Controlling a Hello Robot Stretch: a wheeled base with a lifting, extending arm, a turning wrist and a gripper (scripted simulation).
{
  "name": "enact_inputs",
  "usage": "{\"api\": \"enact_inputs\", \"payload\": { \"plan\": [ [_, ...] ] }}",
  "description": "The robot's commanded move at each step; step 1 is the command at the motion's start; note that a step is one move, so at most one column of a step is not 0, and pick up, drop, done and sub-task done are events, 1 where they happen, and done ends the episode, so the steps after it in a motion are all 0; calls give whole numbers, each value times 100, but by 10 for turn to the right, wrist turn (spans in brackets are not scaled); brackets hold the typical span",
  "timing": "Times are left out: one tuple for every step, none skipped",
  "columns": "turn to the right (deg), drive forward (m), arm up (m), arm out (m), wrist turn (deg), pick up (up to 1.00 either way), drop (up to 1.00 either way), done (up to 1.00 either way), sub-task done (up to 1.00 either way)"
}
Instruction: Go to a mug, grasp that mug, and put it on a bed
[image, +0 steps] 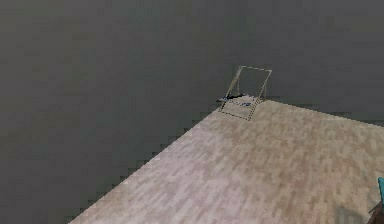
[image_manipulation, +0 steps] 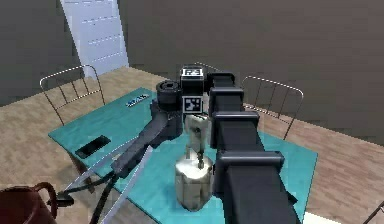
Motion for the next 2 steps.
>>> {"api": "enact_inputs", "payload": {
  "plan": [
    [0, 0, 0, -18, 0, 0, 0, 0, 0],
    [-120, 0, 0, 0, 0, 0, 0, 0, 0]
  ]
}}
